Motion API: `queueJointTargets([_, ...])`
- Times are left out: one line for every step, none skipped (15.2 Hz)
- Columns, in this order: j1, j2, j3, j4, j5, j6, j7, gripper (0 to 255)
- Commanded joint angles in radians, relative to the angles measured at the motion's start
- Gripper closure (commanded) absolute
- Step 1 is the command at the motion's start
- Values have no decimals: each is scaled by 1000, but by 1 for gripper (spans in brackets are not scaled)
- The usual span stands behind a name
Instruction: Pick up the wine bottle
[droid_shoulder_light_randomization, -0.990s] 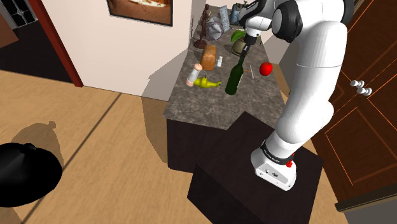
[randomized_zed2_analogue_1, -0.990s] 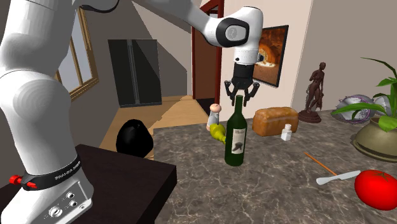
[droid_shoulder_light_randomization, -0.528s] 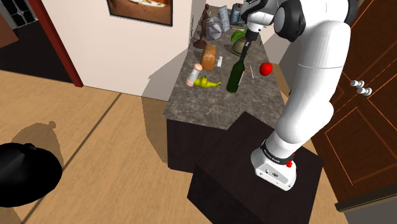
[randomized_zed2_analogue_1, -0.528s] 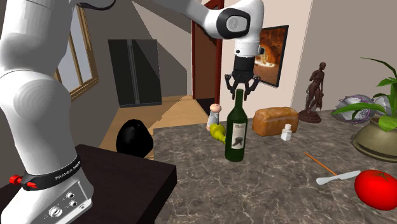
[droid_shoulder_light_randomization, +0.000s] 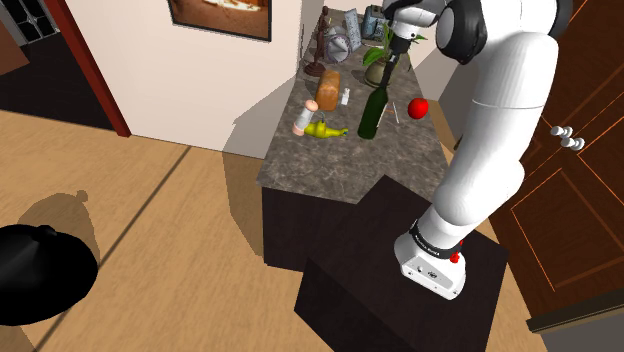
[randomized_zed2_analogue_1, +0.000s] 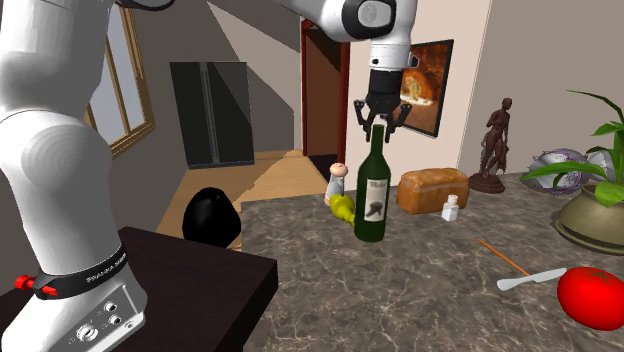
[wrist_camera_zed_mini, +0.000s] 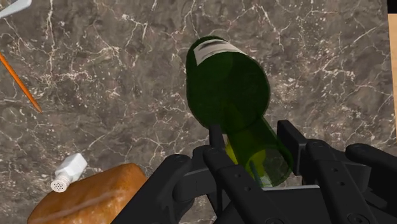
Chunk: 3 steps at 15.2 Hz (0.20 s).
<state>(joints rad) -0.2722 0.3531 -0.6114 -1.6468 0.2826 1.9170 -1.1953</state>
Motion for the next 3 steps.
queueJointTargets([-1,-6,-2,21,-5,-26,5,255])
queueJointTargets([0,-6,-3,23,-6,-27,5,255])
queueJointTargets([-1,-6,-2,23,-6,-28,5,255])
